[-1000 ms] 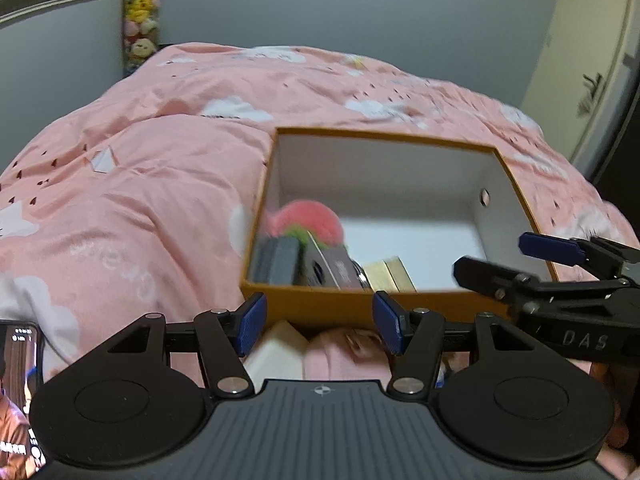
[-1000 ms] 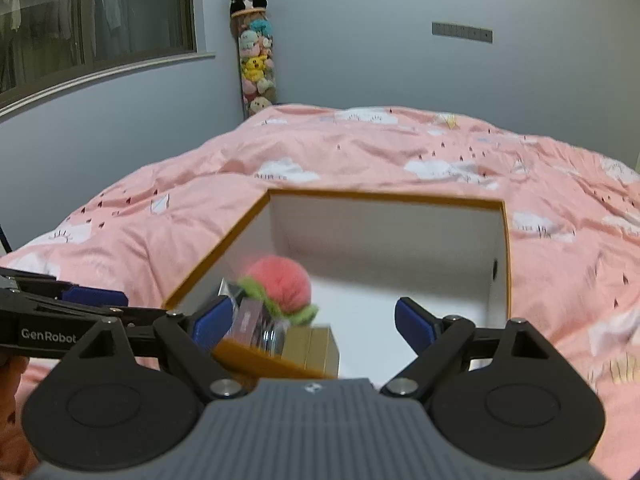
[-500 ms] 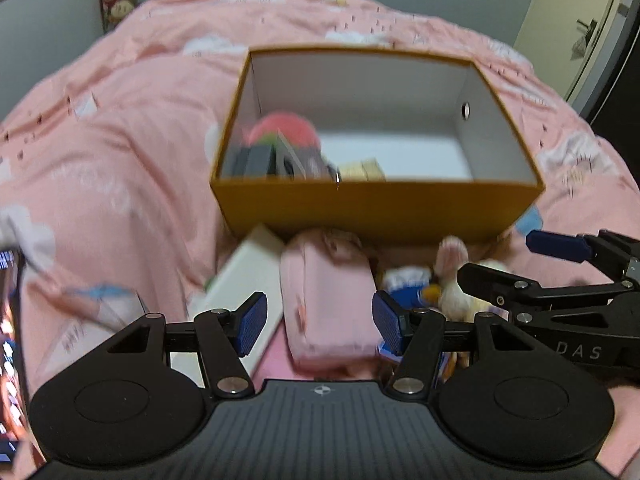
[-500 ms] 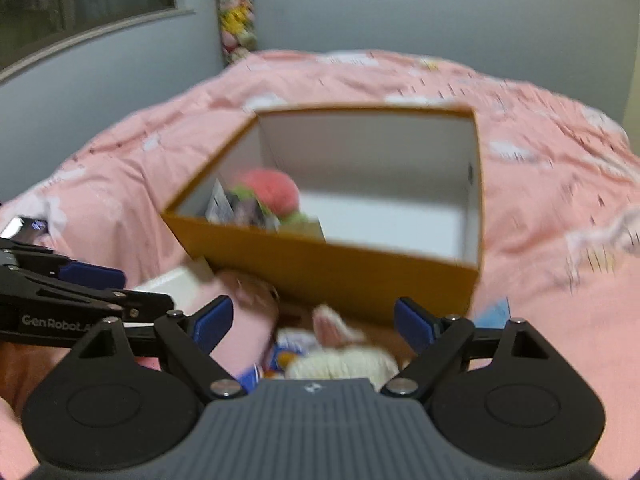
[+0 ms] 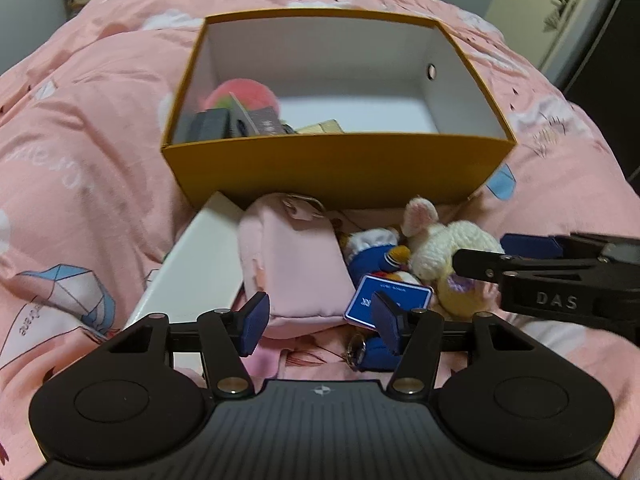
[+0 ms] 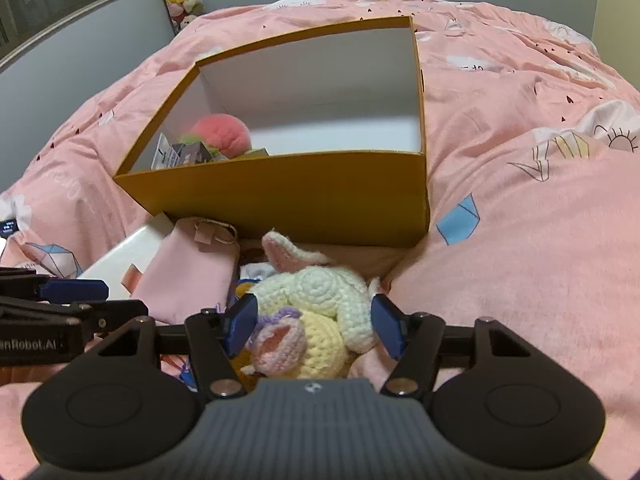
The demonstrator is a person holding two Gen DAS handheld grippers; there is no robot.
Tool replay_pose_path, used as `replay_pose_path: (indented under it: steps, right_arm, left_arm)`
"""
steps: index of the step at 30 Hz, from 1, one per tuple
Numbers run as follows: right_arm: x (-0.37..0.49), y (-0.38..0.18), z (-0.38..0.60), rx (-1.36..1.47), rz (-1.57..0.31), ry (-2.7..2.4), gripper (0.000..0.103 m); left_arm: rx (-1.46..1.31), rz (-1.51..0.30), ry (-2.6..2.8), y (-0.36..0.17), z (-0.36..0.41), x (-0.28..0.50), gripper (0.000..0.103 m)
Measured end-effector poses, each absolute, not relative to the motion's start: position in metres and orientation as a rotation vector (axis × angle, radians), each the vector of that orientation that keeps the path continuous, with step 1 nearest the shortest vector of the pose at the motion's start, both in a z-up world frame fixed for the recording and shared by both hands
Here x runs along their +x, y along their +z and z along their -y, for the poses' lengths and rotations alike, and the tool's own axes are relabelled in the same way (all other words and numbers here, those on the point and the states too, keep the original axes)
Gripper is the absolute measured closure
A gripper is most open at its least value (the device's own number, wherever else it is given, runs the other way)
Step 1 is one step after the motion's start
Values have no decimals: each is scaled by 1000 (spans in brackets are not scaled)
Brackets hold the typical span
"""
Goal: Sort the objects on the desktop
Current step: 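Move both open tools back over the pile of remaining items, then grasp the penguin plush by its blue tag with the left tool while the right tool grasps the crocheted bunny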
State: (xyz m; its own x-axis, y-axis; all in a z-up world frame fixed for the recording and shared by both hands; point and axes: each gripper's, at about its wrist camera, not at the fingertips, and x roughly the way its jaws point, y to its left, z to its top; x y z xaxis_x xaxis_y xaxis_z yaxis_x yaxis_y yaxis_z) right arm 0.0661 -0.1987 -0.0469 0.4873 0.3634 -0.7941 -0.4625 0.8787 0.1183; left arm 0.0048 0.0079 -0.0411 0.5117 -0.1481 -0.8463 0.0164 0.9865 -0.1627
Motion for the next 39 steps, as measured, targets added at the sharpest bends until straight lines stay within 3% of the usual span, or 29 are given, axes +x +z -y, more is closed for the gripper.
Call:
replay_pose_path:
  steps: [10,15,16,17,26,27,28,33,36,39]
  right_arm:
    - [72,-61,191,-193,-1004,530,17]
    - [75,-66,190,-204,-1021,520,15]
    - [75,-66,191,-206,-1019,514,19]
    - [74,-65,191,-213,-1012,500,28]
    - [81,-36,212,-136,-951,509,46]
    - [81,-31,216,-127,-931,506,51]
    - [82,-24,219,-114,-907,507,70]
    - [92,-18,225,-120,-893,462,74]
    - [92,-24,227,-92,-933,490,65]
    - [84,-26,219,-121,-926,527,63]
  left_arm:
    - [-124,-1031,-112,-42,-5,5,37]
    - [-118,-1030,-113,-42,-3,5,37]
    - [-118,-1030,-113,-41,-3,5,37]
    - [-119,-1030,-113,-41,-3,5,37]
    - [-144,-1035,-137,-43,-6,5,37]
    - [-146,-1039,-142,-43,-6,6,38]
    - [-147,-1042,-148,-44,-6,6,38]
    - [-132,-1049,-214,-44,3,8,38]
    - [-116,-1053,-249,-45,9,10,40]
    - [-123,-1063,-296,-48,14,16,45]
